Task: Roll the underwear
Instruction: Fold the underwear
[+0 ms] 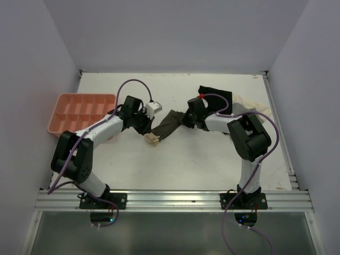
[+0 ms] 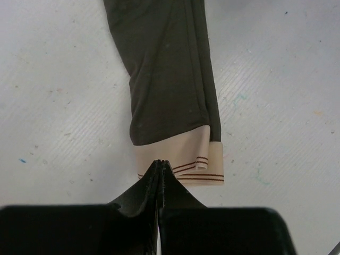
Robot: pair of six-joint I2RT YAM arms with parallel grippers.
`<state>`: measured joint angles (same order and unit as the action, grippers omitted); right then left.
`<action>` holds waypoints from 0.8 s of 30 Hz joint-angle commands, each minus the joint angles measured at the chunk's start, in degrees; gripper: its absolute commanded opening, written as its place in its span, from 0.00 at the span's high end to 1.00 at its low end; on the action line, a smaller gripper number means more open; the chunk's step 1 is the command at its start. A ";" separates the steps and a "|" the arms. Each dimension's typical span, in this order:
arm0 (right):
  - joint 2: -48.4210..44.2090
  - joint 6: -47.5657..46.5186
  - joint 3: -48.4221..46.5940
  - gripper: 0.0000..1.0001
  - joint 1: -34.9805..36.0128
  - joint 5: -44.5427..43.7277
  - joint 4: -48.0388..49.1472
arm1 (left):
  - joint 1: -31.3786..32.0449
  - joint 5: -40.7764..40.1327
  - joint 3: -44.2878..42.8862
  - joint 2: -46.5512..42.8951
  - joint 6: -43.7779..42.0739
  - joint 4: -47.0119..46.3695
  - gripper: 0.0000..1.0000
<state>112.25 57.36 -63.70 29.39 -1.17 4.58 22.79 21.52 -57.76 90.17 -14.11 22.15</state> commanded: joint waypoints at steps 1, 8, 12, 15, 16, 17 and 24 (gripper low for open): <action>2.19 -2.25 0.16 1.00 -0.73 -1.11 -2.73 | -0.11 5.36 -2.27 1.93 0.40 -0.98 1.00; 2.36 -2.52 -0.19 1.00 -0.65 0.02 -2.82 | 0.42 7.66 -0.51 4.48 -2.24 0.17 1.00; 1.58 -2.52 -0.02 1.00 -0.73 0.99 -2.56 | 0.59 7.57 -0.43 7.47 -2.33 1.22 1.00; -0.36 -3.04 -0.02 1.00 -1.08 0.82 -3.70 | 1.47 6.61 0.62 9.32 -2.59 2.28 1.00; -1.06 -3.31 0.07 1.00 -1.61 0.90 -4.40 | 1.99 6.00 0.98 9.58 -2.59 2.80 1.00; -2.89 -3.57 0.16 0.90 -1.79 0.99 -4.40 | 2.09 5.82 1.33 10.02 -2.68 2.98 1.00; -13.80 -7.18 2.18 0.61 -2.76 -0.15 -4.84 | 2.96 4.23 3.35 9.15 -4.87 4.74 1.00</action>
<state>105.01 53.21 -61.34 27.22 0.58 0.30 24.91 27.62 -56.97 99.09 -16.51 22.79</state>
